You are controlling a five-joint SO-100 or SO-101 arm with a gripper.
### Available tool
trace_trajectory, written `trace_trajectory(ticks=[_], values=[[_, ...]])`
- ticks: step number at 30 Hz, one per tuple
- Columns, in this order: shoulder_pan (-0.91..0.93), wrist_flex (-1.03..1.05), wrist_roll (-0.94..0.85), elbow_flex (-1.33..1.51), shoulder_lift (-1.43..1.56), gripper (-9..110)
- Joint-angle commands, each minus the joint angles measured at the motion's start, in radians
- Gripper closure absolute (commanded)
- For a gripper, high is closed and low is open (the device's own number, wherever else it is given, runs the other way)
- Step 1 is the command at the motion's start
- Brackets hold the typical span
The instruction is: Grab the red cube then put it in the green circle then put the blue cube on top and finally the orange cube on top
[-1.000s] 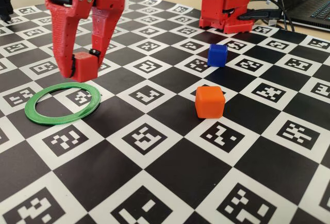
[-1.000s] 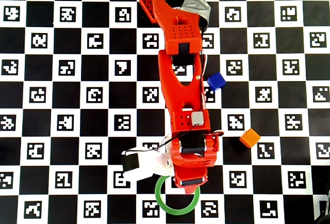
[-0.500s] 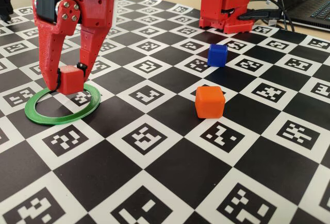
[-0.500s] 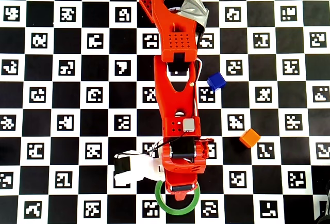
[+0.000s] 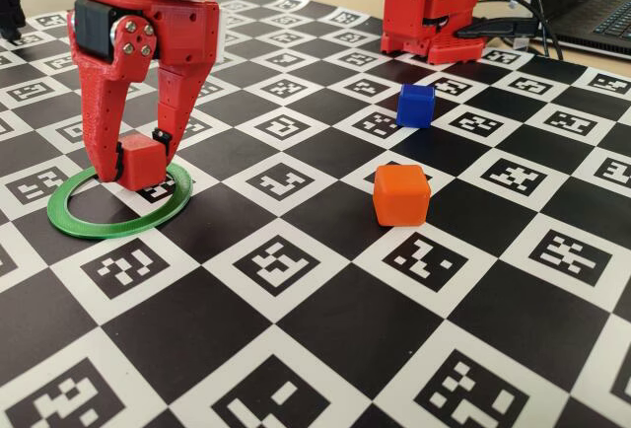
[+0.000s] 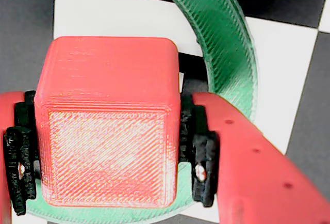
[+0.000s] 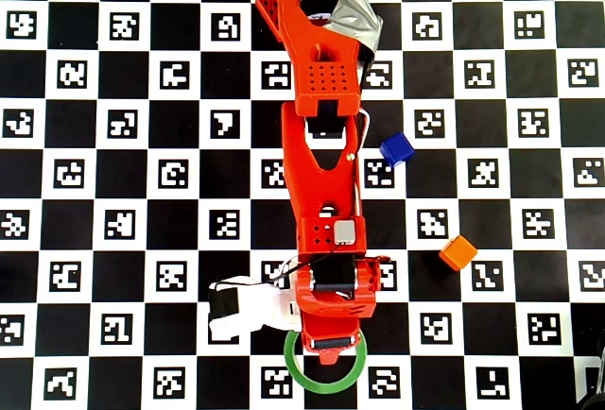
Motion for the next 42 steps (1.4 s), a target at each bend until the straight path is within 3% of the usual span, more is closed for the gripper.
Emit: trace_trajectory(ticks=[1,18,23,34,42], values=[[0.003,-0.029,0.014,-0.109,0.037,94],[-0.005,-0.023,0.028,-0.112,0.031,87],[-0.005,-0.015,0.028,-0.112,0.031,76],[-0.005,0.018,0.052,-0.121,0.048,63],[-0.023,0.043,0.054,-0.011,0.21,62]])
